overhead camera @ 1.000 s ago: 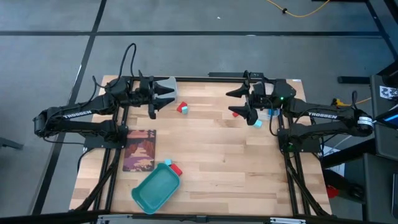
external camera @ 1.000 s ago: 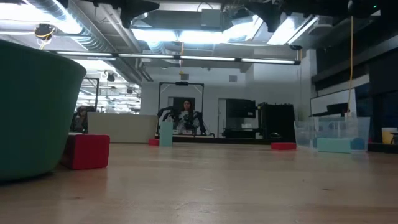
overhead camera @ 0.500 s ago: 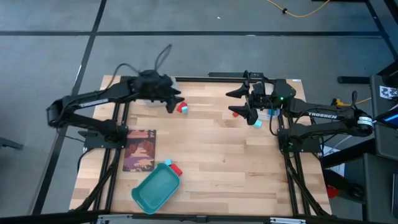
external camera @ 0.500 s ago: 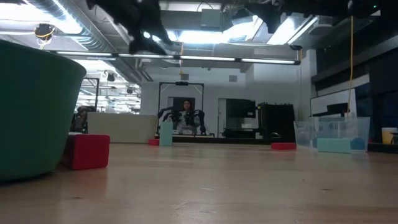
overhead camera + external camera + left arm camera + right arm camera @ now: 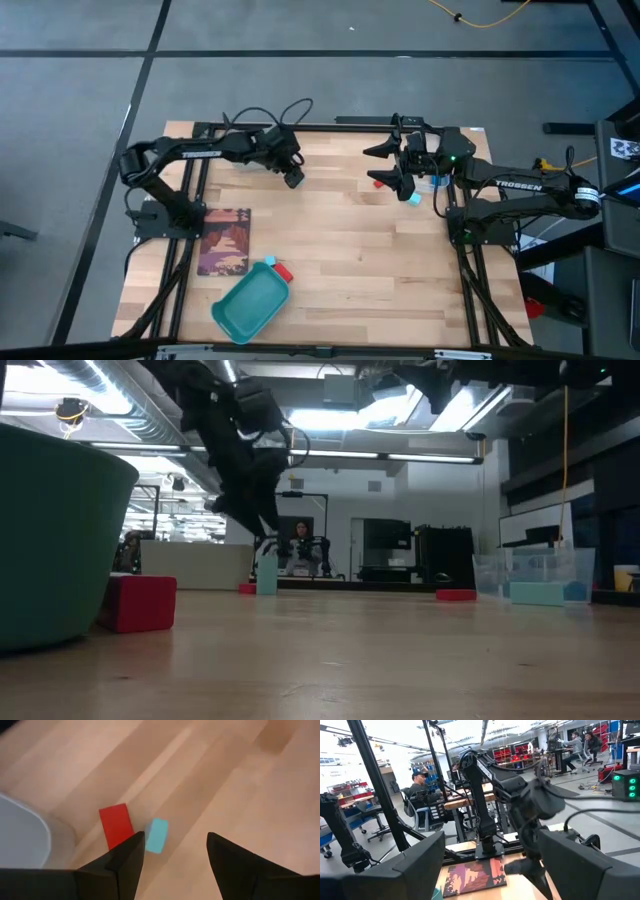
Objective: Sort & place blocks by color
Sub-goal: Put the top left light blue block into the gray bin
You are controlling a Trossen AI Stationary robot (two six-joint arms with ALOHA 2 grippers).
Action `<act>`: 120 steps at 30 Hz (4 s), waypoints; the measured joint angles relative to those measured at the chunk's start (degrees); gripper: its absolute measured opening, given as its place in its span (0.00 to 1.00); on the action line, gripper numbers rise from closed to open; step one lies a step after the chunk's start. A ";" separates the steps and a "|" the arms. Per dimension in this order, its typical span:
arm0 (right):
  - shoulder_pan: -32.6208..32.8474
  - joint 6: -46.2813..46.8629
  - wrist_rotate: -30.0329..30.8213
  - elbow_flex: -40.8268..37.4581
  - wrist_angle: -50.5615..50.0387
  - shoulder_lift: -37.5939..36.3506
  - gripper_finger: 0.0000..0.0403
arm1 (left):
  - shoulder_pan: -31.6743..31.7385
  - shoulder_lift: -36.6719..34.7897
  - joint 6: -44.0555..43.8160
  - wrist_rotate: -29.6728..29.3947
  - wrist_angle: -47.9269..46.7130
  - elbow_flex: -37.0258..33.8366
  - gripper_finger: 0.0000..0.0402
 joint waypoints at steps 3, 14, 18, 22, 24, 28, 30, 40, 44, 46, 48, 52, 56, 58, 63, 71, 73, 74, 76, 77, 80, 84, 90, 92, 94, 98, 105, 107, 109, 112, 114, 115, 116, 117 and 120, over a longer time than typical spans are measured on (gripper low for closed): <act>-0.02 0.02 -0.02 -0.02 -0.01 0.00 0.79 | -0.04 1.58 0.03 -2.83 0.35 0.02 0.52; -0.02 0.02 2.12 -0.02 -0.09 0.00 0.79 | 0.00 3.09 0.52 -2.43 0.91 0.02 0.52; -0.02 -0.08 2.19 -0.02 -0.10 0.00 0.79 | 0.01 3.25 1.28 -1.45 1.13 0.02 0.52; -0.02 0.00 2.16 -0.02 -0.09 0.00 0.79 | -0.06 4.78 2.43 -1.92 1.05 -0.02 0.52; -0.02 0.01 2.16 -0.01 -0.10 0.00 0.79 | -0.45 5.29 2.45 -2.68 1.49 -0.01 0.52; -0.01 0.02 2.16 -0.01 -0.10 0.00 0.79 | -1.44 6.06 2.16 -5.29 1.78 -0.01 0.52; -0.02 0.04 2.12 -0.02 -0.09 0.00 0.79 | -1.63 6.04 2.16 -5.65 1.94 -0.01 0.52; -0.02 0.04 2.10 0.00 -0.09 0.00 0.79 | -1.68 6.54 3.22 -5.38 1.94 -0.01 0.52; -0.02 0.04 2.05 0.00 -0.09 0.00 0.79 | -2.40 7.97 4.57 -5.62 1.58 -0.01 0.52; -0.02 0.04 2.03 -0.02 -0.09 0.00 0.79 | -3.01 8.03 4.57 -6.53 1.56 -0.01 0.52; -0.02 0.04 2.03 -0.02 -0.09 0.00 0.79 | -3.63 8.03 4.57 -7.86 2.13 -0.01 0.52; -0.02 0.04 2.03 -0.02 -0.07 0.00 0.79 | -4.04 8.03 4.60 -8.63 2.14 -0.01 0.50; -0.02 0.04 2.03 -0.01 -0.07 0.00 0.79 | -4.04 8.03 4.81 -8.76 2.19 -0.01 0.42; -0.02 0.05 2.03 0.00 -0.05 0.00 0.79 | -3.98 8.03 4.81 -8.76 2.18 -0.01 0.35; -0.02 0.04 2.03 -0.02 -0.07 0.00 0.79 | -3.87 8.00 5.01 -8.51 2.21 -0.01 0.16; -0.02 0.05 2.03 -0.02 -0.07 0.00 0.79 | -3.87 7.89 5.05 -6.64 2.30 -0.01 0.12; -0.01 0.04 2.03 -0.01 -0.07 0.00 0.79 | -3.62 7.15 5.30 -4.57 1.73 -0.03 0.12; -0.01 0.04 2.03 0.00 -0.05 0.00 0.79 | -3.48 6.53 5.90 -3.09 1.70 -0.03 0.12; -0.01 0.04 2.03 0.00 -0.07 0.00 0.79 | -2.87 4.10 6.37 -0.20 0.63 -0.03 0.12; -0.02 0.04 2.03 0.00 -0.07 0.00 0.79 | -2.49 2.43 6.51 0.63 -0.08 -0.03 0.12; 0.00 0.81 2.01 -0.02 -0.07 0.00 0.79 | -1.40 -3.41 6.51 2.66 -0.18 -0.03 0.12; -0.02 3.04 2.03 -0.01 -0.08 0.00 0.79 | -0.86 -12.62 5.68 3.40 1.16 -0.01 0.12; 0.00 4.47 1.99 0.00 -0.09 0.00 0.79 | -3.01 -24.22 2.87 1.05 12.94 -4.46 0.12; 0.00 4.57 1.99 0.00 -0.09 0.00 0.79 | -4.13 -27.30 1.57 0.40 19.28 -7.86 0.12; 0.01 4.57 1.97 -0.02 -0.11 0.00 0.79 | -5.46 -29.70 0.11 0.27 27.05 -11.80 0.12; 0.03 4.59 1.95 0.00 -0.11 0.00 0.79 | -8.77 -32.66 -2.64 0.28 44.10 -20.11 0.12; 0.03 4.55 1.92 0.00 -0.12 0.00 0.79 | -14.13 -33.24 -2.96 2.02 64.18 -29.35 0.12; 0.03 4.56 1.88 -0.02 -0.15 0.00 0.79 | -14.91 -33.22 -2.96 1.69 64.13 -29.64 0.12; 0.03 4.57 1.86 0.00 -0.36 0.00 0.79 | -15.26 -33.22 -2.95 1.22 64.35 -29.64 0.12; 0.03 4.59 1.86 -0.02 -0.48 0.00 0.79 | -15.28 -33.22 -2.95 0.70 64.43 -29.64 0.12; 0.03 4.57 1.84 -0.01 -0.56 0.00 0.79 | -15.23 -33.22 -2.95 0.64 64.52 -29.64 0.12; 0.03 4.57 1.85 -0.02 -0.59 0.00 0.79 | -15.23 -33.22 -2.95 0.64 64.54 -29.64 0.12; 0.03 4.57 1.85 -0.02 -0.59 0.00 0.79 | -15.23 -33.22 -2.95 0.66 64.54 -29.64 0.12; 0.03 4.59 1.86 0.00 -0.59 0.00 0.79 | -15.25 -33.22 -2.95 0.66 64.54 -29.64 0.12; 0.03 4.57 1.86 -0.01 -0.59 0.00 0.79 | -15.23 -33.22 -2.95 0.58 64.54 -29.64 0.12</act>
